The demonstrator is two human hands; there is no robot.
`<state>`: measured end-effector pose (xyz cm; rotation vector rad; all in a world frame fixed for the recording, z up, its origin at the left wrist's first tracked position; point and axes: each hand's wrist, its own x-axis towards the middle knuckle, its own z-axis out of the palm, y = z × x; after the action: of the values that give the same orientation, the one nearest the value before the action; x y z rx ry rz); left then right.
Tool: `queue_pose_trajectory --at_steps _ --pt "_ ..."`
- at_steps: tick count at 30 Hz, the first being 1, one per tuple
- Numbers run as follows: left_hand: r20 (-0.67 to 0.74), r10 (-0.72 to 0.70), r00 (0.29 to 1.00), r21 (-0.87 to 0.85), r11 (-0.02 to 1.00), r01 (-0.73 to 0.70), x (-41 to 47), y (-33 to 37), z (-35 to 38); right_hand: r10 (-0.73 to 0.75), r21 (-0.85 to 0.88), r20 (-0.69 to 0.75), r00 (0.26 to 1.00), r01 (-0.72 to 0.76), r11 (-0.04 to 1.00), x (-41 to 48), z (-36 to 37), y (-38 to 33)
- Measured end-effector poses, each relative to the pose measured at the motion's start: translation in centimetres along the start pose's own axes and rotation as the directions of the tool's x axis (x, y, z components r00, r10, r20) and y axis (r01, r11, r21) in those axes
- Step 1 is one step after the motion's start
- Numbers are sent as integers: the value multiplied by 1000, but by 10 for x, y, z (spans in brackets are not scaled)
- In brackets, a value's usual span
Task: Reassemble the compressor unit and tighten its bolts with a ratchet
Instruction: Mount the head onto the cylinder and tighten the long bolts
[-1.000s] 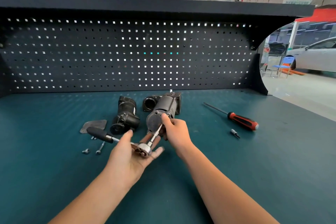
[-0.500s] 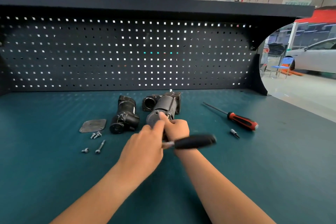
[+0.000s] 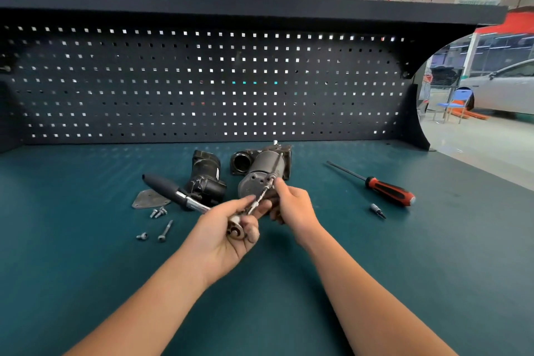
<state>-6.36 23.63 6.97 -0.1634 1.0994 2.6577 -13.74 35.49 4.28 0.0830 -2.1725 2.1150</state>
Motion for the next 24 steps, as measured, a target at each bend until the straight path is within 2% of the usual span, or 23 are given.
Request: queue_pose_trajectory --at_steps 2,3,5,9,13,18,22,24 --pt "19 -15 1000 -32 999 16 1 5 -4 -92 -226 -145 985 58 973 6 -14 11" --pt "21 -15 1000 -21 1000 15 2 5 -5 -138 -342 -172 975 72 937 8 -19 16" --pt "35 -5 999 -1 1000 5 4 4 -9 -138 -508 -110 984 64 859 9 -19 23" --pt "58 13 998 21 1000 -15 6 4 -14 -173 -692 37 984 149 706 14 -4 28" --pt "31 29 999 41 999 -31 5 4 -15 -199 -735 29 980 156 660 22 -8 27" --pt "-15 40 999 111 993 -38 4 5 -12 -210 -638 19 978 173 750 22 -9 27" --pt "-87 140 986 290 951 -109 4 2 -6 -183 -601 28 983 163 782 25 -10 28" --pt "-92 237 967 507 847 -160 2 -2 -1 -165 -584 29 986 151 798 26 -10 29"
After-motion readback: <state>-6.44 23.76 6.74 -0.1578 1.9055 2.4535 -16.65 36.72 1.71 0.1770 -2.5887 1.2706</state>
